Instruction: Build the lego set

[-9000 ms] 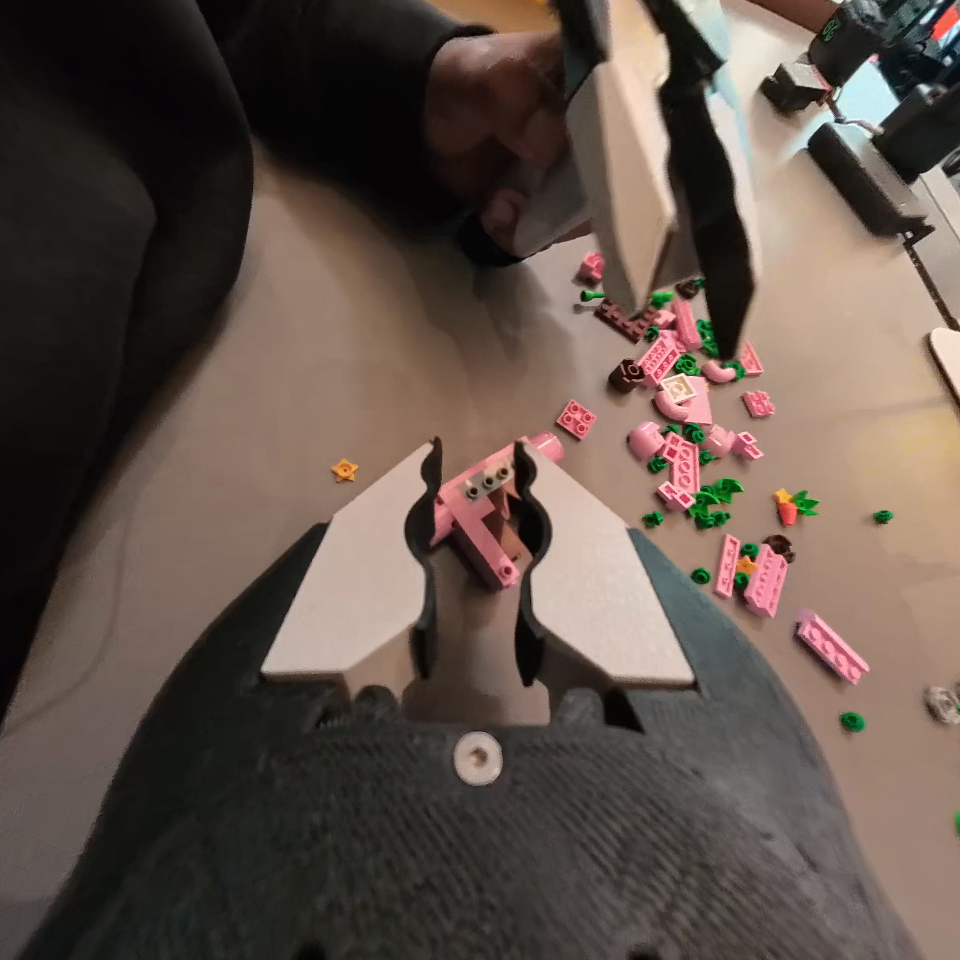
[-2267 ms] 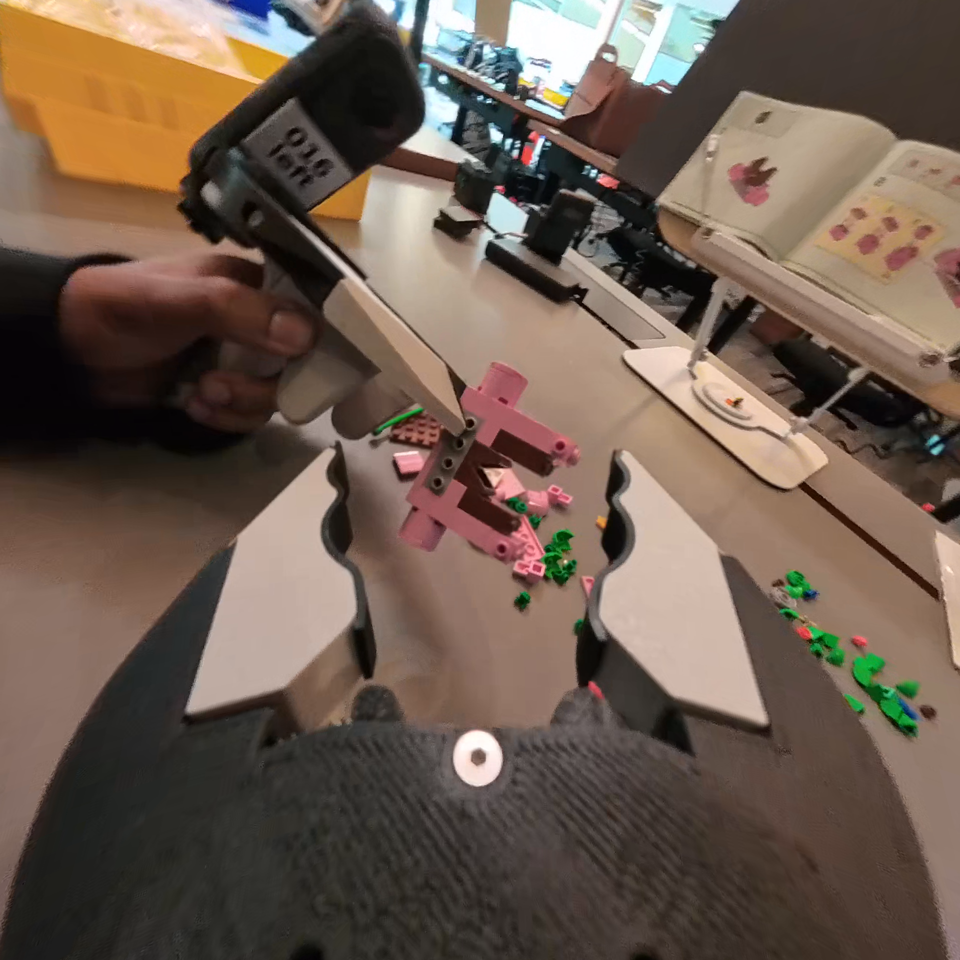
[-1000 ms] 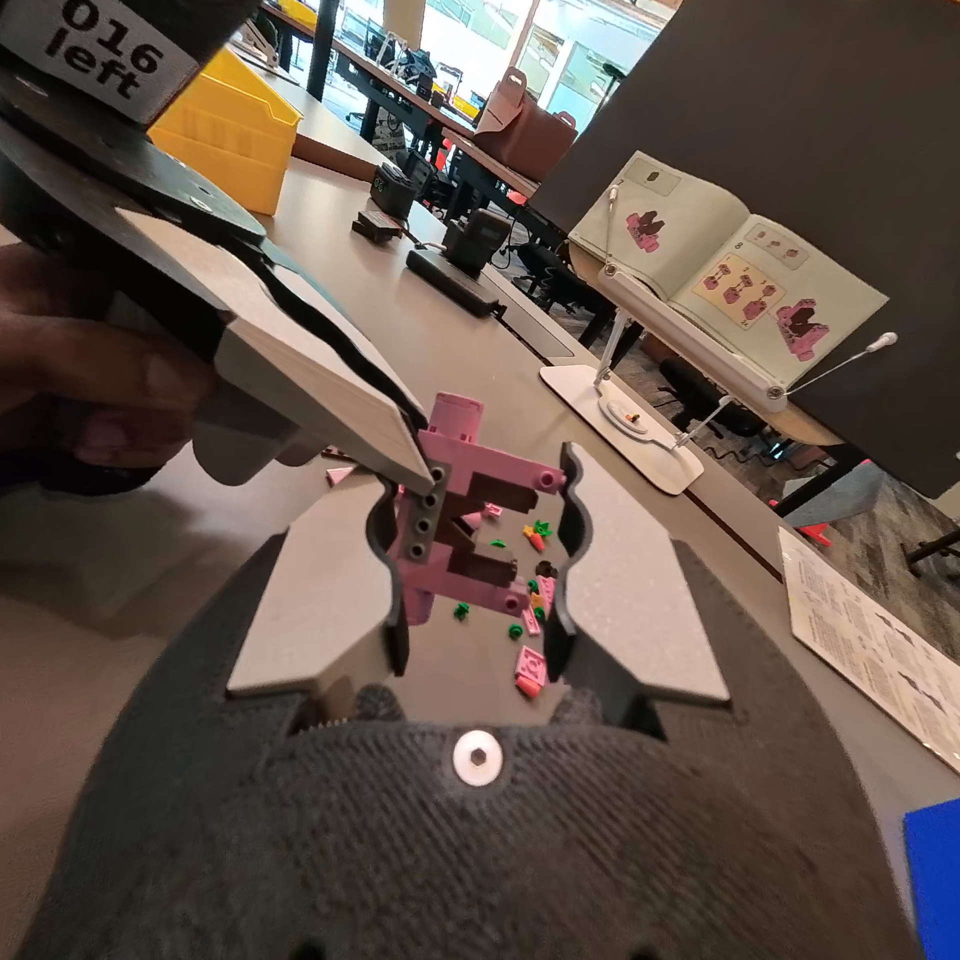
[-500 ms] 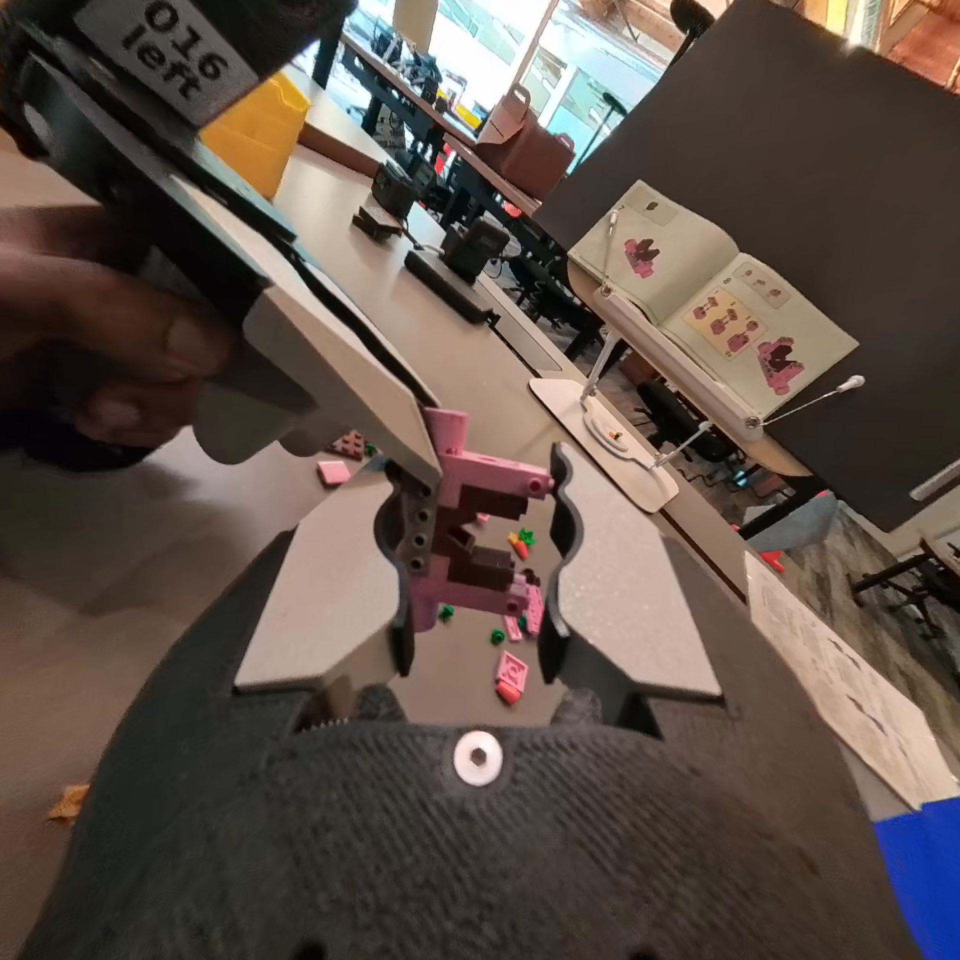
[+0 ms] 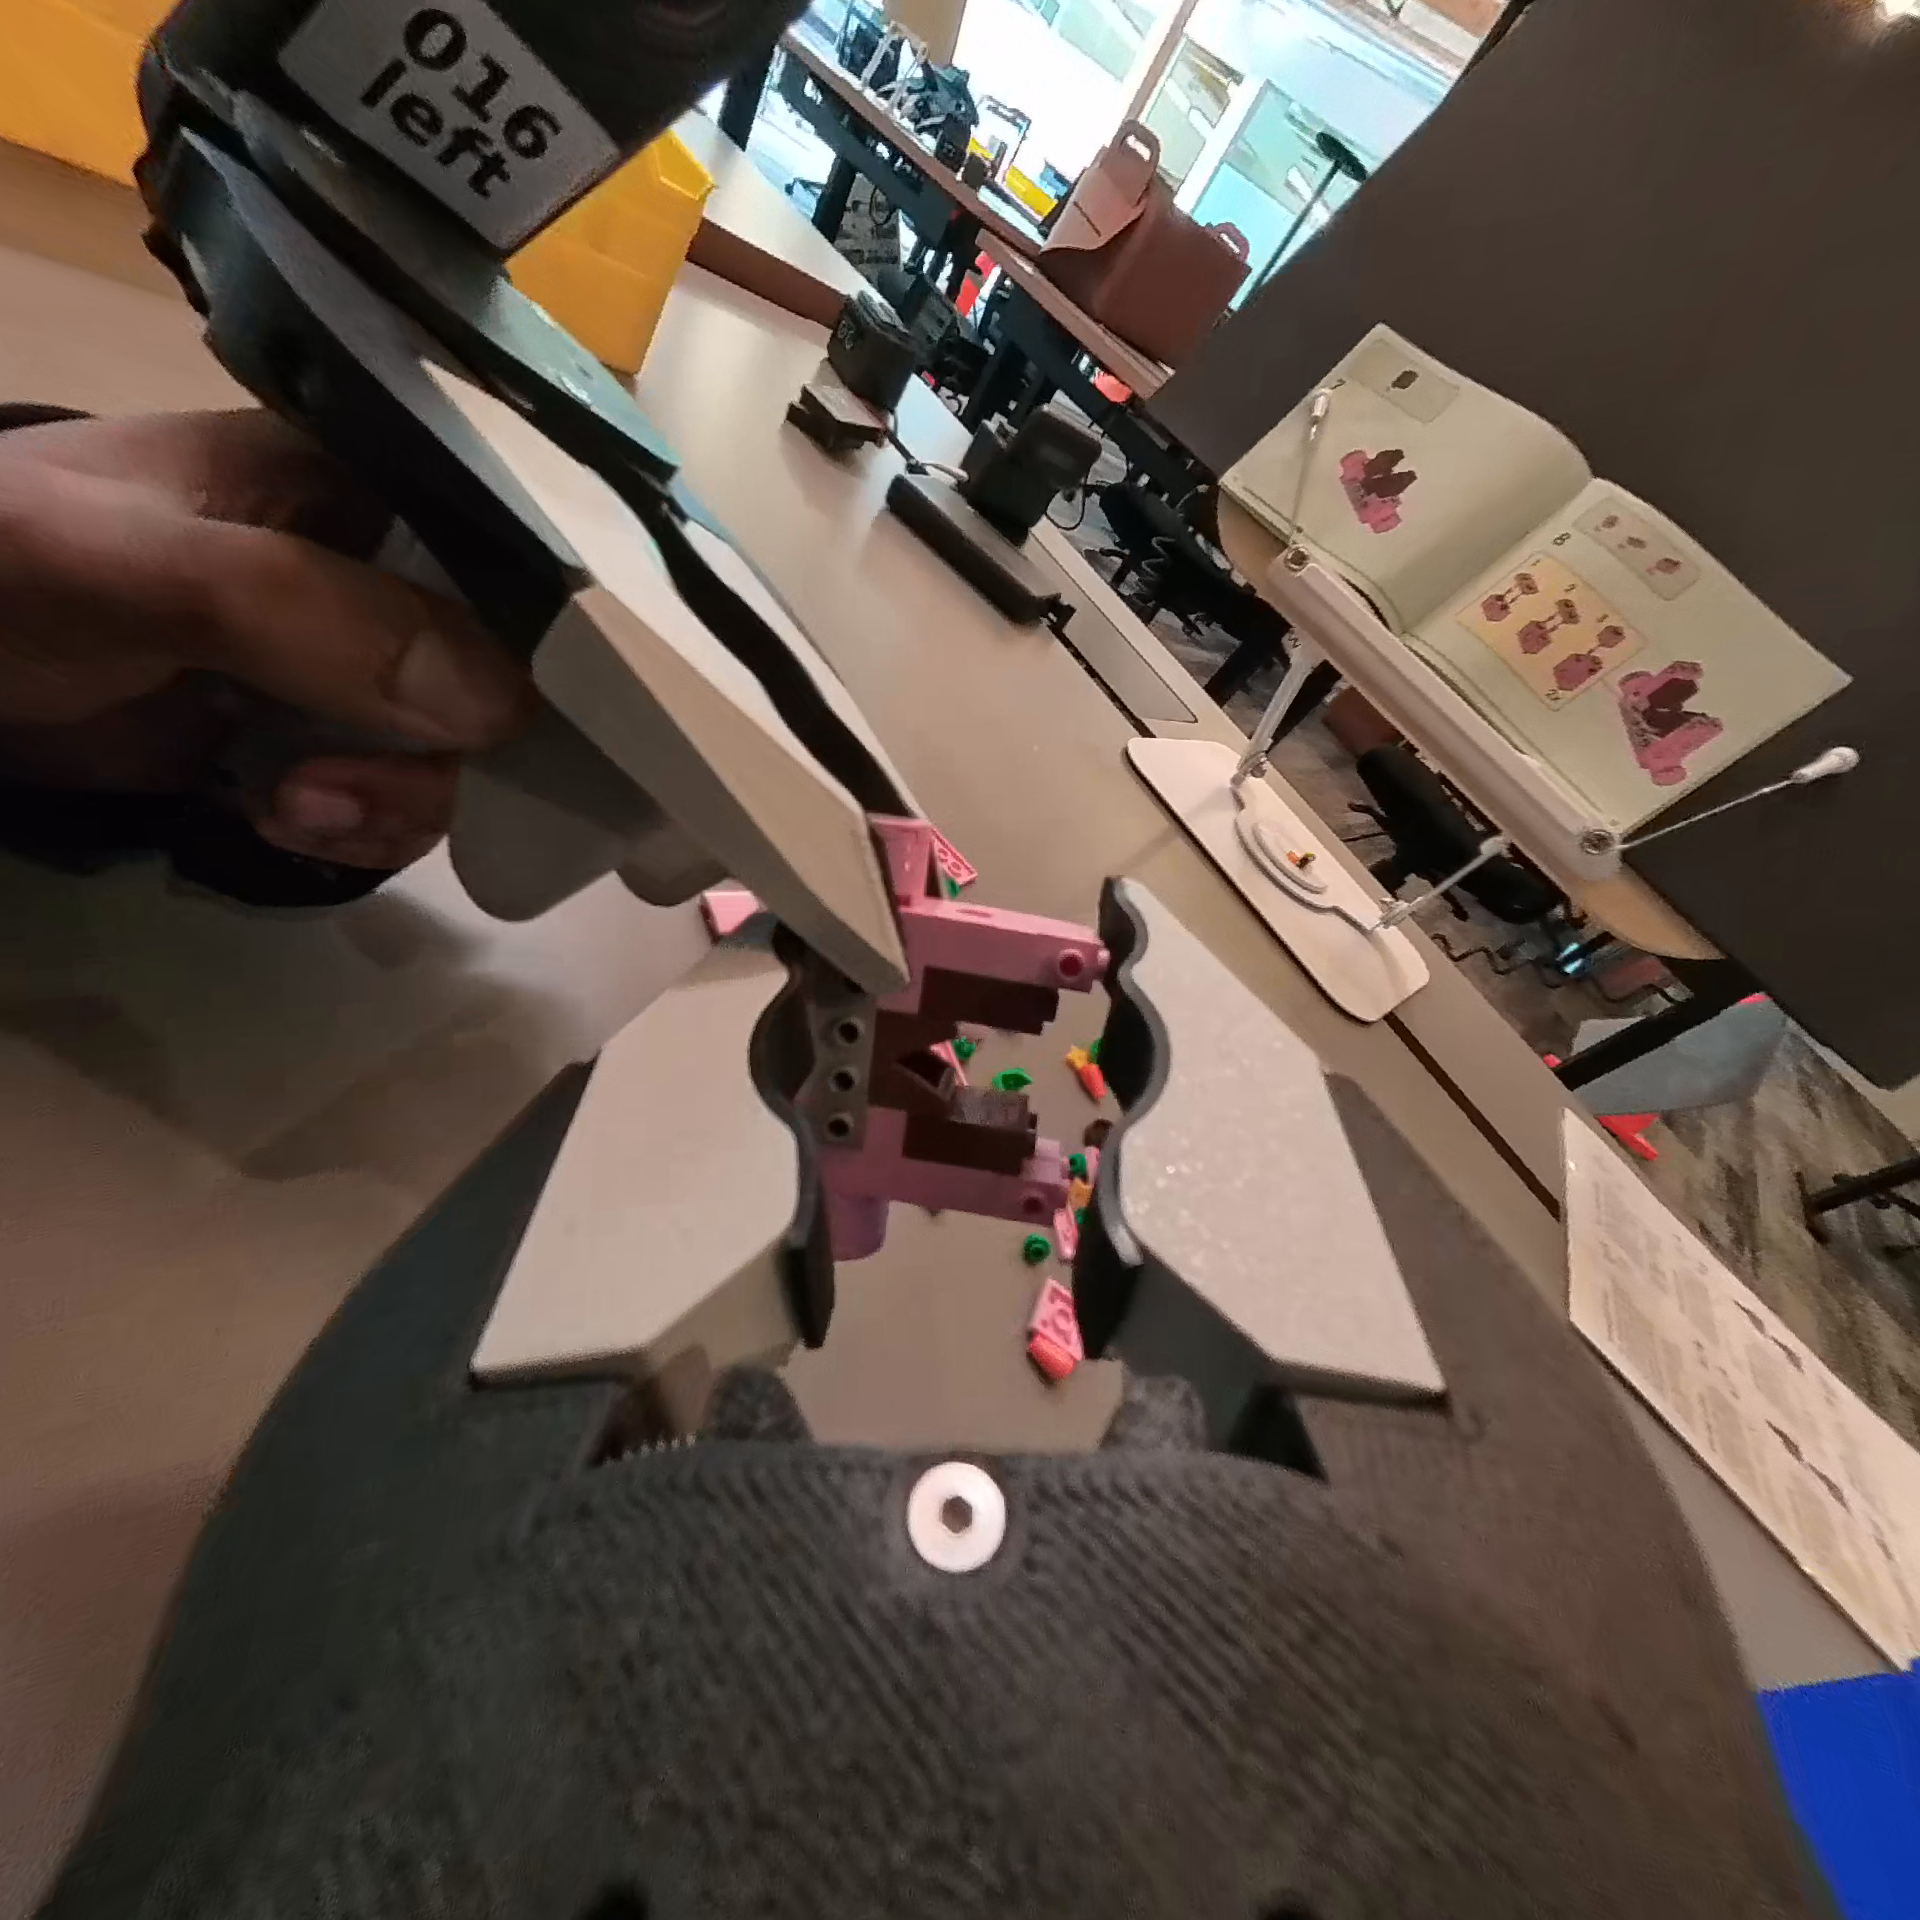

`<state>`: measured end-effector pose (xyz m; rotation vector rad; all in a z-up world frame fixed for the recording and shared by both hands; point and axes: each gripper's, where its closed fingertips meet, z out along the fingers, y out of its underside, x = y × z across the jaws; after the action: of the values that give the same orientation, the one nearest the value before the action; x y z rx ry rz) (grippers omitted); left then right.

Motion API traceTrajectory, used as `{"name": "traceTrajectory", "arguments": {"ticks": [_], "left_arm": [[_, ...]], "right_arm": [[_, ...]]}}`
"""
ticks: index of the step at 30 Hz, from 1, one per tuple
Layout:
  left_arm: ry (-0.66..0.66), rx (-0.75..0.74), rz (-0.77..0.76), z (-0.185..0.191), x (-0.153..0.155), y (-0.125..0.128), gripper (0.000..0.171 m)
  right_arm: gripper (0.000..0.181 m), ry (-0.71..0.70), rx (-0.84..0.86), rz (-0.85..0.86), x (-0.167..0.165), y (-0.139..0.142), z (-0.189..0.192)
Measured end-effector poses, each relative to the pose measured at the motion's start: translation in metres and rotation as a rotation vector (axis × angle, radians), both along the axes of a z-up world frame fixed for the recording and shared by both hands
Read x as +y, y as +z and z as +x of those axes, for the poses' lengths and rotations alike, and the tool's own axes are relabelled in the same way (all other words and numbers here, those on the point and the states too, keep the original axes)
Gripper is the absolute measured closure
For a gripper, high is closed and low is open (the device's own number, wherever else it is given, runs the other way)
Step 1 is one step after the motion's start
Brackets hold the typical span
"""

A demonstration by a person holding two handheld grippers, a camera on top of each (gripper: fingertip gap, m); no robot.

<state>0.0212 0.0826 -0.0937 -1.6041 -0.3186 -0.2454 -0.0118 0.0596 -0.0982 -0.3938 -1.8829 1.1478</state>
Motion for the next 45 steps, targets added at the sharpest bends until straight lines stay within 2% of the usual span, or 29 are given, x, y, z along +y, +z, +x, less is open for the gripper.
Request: {"name": "traceTrajectory", "arguments": {"ticks": [7,14,20,29,41,45], "left_arm": [[0.031,-0.010,-0.016,-0.004,-0.001,-0.002,0.155],[0.091,0.062,-0.035,-0.009,-0.005,0.001,0.156],[0.160,0.148,-0.043,-0.014,-0.009,0.007,0.156],[0.162,0.166,-0.088,-0.013,-0.005,0.001,0.156],[0.175,0.168,-0.106,-0.014,-0.007,0.000,0.156],[0.173,0.208,-0.140,-0.018,-0.011,-0.001,0.156]], "right_arm": [[0.127,-0.013,0.016,-0.006,-0.002,0.000,-0.004],[0.122,-0.016,0.163,-0.008,-0.001,0.009,-0.001],[0.123,-0.019,0.131,-0.043,0.001,0.009,-0.002],[0.129,-0.015,0.173,-0.023,-0.002,0.011,0.001],[0.129,0.001,0.100,-0.031,-0.003,0.008,-0.001],[0.128,0.040,0.072,-0.101,-0.006,0.007,-0.002]]}}
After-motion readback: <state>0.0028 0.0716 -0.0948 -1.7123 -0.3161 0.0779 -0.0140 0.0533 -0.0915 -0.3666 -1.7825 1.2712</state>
